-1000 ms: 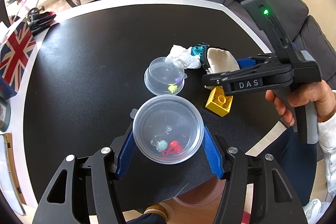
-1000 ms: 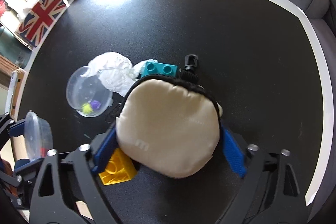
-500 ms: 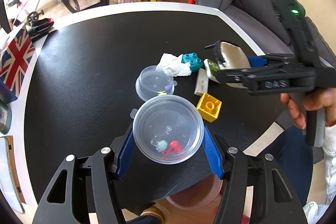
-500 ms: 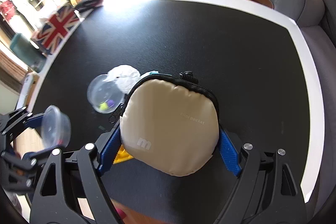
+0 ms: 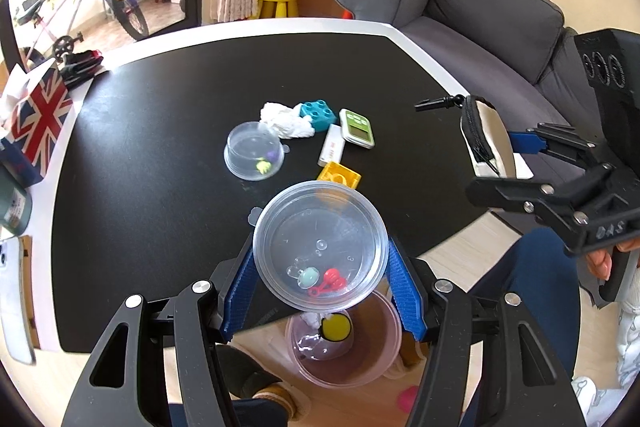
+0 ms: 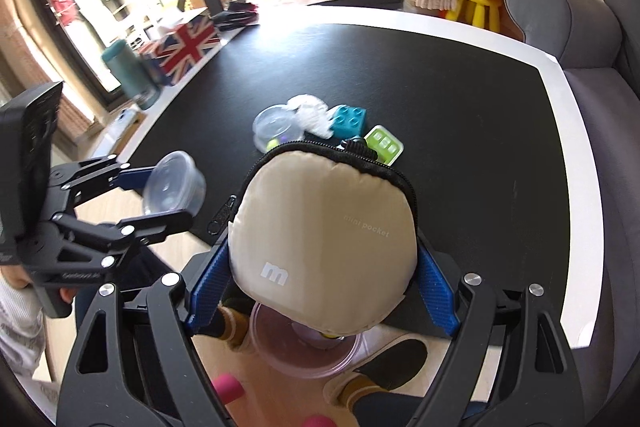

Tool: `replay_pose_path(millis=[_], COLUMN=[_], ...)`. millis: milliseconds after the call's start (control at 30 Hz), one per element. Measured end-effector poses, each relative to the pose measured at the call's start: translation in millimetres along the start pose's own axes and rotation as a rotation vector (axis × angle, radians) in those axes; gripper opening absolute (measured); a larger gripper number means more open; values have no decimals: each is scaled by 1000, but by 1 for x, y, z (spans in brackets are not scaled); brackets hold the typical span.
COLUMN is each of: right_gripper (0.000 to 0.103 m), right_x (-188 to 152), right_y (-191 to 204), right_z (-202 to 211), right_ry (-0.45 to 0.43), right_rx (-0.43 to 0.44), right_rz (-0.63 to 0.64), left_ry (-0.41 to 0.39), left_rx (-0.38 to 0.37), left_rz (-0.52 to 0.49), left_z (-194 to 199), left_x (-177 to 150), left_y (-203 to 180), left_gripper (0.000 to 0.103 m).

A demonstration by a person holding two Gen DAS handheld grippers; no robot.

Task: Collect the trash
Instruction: 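Grasp the cream pouch with the right gripper while the left gripper holds the container, then carry the cream pouch over the pink bin and release it from the right gripper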

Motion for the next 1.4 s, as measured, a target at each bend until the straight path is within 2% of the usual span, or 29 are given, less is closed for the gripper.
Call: replay_pose_path(millis=[300, 667, 900, 1400], right_gripper=[82, 82, 94, 97], right_x=[-48, -110, -113, -102], right_y=[21, 36, 41, 19], right_z=[13, -20, -26, 3], right_ry=[12, 117, 118, 56], right_rx=[46, 101, 88, 44], right_rz=[33, 34, 46, -9], left_ry=[5, 40, 41, 56], left_rx=[-16, -19, -15, -43], left_rz=[-4, 41, 48, 16], left_z=[12, 7, 9, -1], left_x=[-32, -77, -83, -79], left_y=[-21, -24, -22, -39], left_gripper=[59, 59, 59, 59])
Point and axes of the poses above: each gripper's, at about its wrist camera, not at the fingertips, and z roughly against the way its jaws point, y to its left, x to its top, the point moved 4 cm from there along -z, roughly the way its jaws point, and after that the axes turned 3 degrees about -x, right-handed, at the moved point
